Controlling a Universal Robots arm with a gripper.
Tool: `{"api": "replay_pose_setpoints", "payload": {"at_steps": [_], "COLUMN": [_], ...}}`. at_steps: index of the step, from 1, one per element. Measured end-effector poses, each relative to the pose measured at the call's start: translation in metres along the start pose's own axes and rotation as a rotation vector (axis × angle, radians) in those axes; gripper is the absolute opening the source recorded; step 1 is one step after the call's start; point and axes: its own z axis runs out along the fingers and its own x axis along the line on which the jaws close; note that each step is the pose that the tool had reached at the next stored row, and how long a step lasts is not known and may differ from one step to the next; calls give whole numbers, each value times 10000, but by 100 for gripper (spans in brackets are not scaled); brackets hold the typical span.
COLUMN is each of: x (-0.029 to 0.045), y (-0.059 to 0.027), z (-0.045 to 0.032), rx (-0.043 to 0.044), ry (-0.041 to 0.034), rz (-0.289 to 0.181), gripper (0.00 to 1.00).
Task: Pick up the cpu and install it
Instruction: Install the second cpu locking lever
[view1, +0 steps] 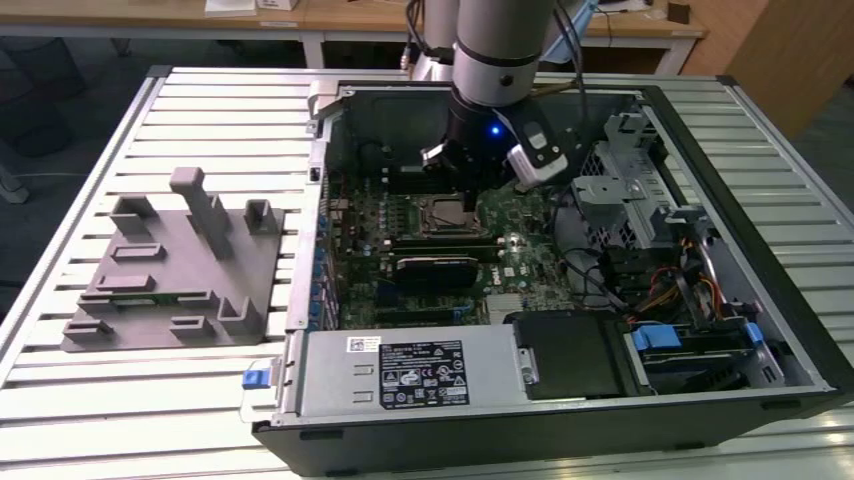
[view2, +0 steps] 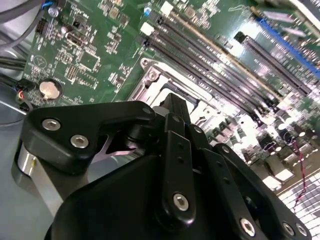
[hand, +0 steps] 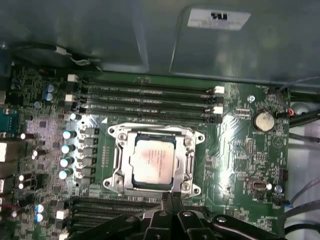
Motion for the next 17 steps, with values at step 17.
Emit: {"api": "replay_pose_setpoints", "payload": {"at_steps": [17], "x": [108], "y": [-72], "z": [26], "rx": [-9], "ry": [150], "rz": [8], "gripper": [11]}}
